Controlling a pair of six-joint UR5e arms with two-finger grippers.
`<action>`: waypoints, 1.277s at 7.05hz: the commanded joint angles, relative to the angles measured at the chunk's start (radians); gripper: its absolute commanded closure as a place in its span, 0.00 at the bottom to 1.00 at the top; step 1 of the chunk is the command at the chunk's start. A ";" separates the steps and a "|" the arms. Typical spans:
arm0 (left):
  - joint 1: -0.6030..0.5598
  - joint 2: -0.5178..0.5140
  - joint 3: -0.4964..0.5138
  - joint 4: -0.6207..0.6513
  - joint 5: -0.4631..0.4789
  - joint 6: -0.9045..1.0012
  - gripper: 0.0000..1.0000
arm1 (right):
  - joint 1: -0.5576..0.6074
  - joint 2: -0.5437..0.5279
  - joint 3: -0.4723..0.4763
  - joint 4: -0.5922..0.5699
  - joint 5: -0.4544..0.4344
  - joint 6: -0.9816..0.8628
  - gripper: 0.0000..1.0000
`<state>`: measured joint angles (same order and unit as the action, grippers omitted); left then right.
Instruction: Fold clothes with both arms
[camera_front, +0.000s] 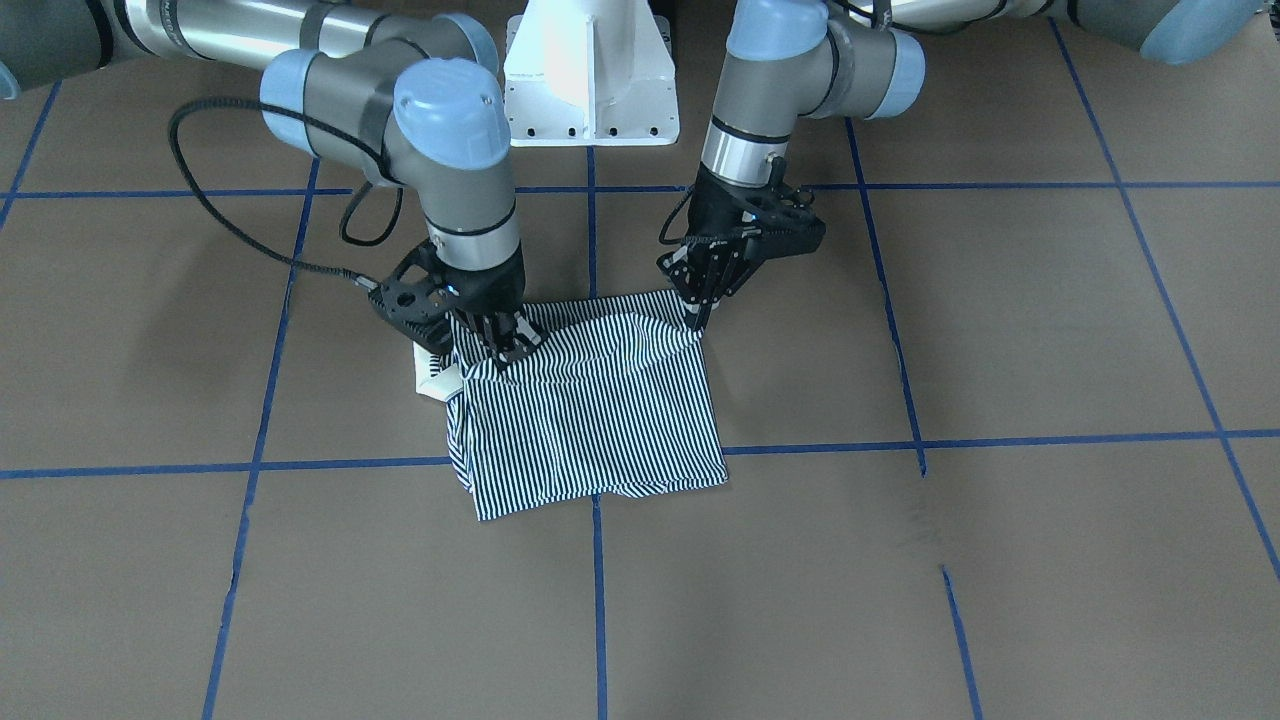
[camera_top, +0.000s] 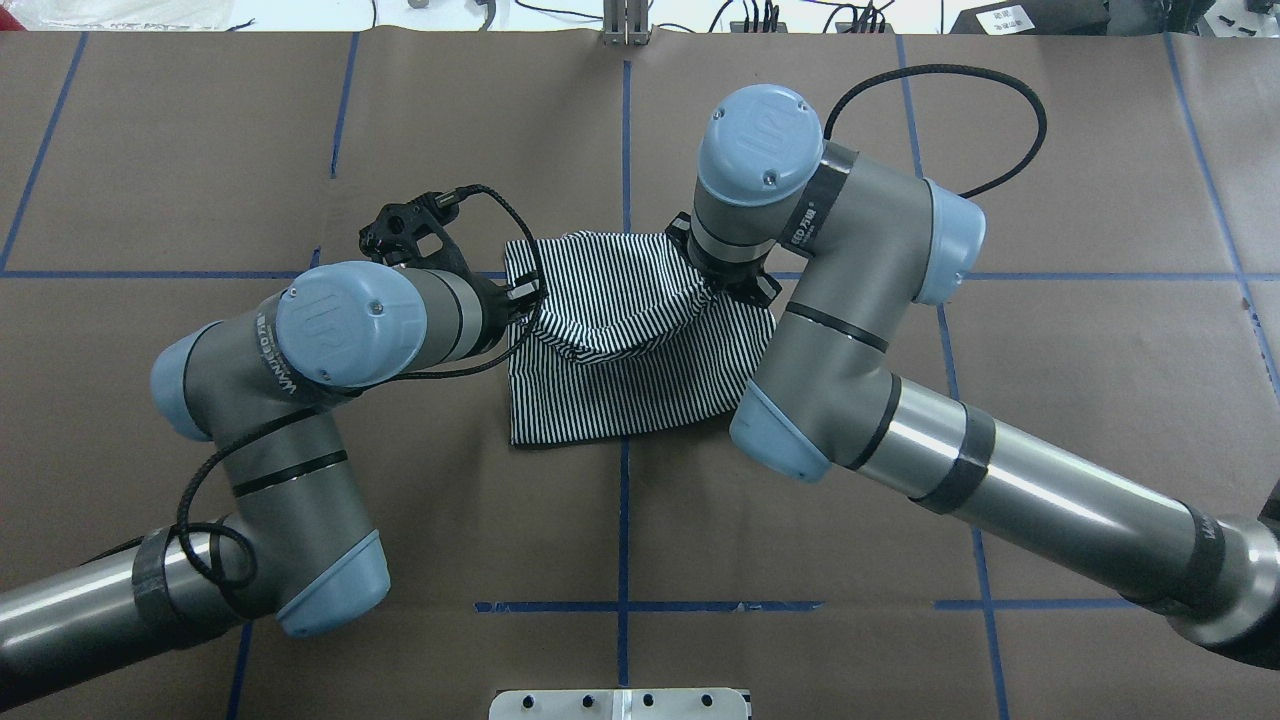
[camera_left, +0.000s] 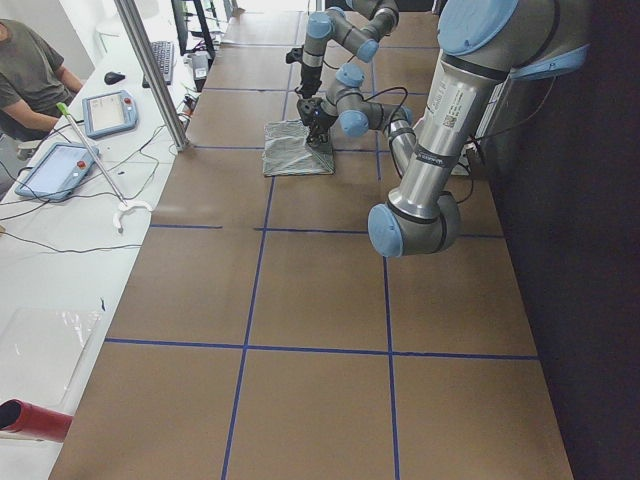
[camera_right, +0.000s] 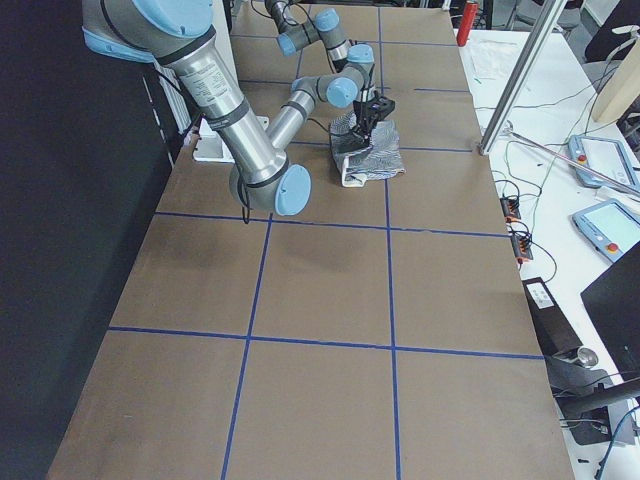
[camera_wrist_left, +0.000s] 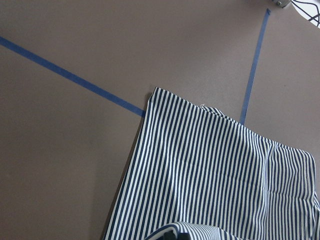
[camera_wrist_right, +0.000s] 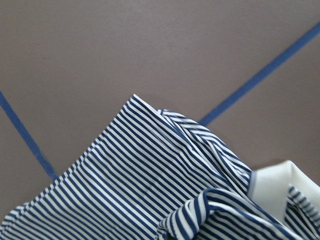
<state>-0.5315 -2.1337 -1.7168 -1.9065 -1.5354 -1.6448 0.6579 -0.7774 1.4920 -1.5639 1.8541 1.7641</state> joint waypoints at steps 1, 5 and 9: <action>-0.111 -0.108 0.350 -0.206 0.001 0.168 0.46 | 0.092 0.123 -0.377 0.243 0.065 -0.221 0.01; -0.156 -0.030 0.222 -0.269 -0.078 0.189 0.39 | 0.213 0.163 -0.317 0.143 0.249 -0.338 0.00; -0.194 0.186 -0.012 -0.276 -0.260 0.433 1.00 | 0.293 -0.237 0.052 0.145 0.272 -0.635 0.00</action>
<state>-0.6962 -2.0388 -1.6586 -2.1755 -1.7315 -1.3581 0.9080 -0.8761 1.4268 -1.4193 2.1133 1.2725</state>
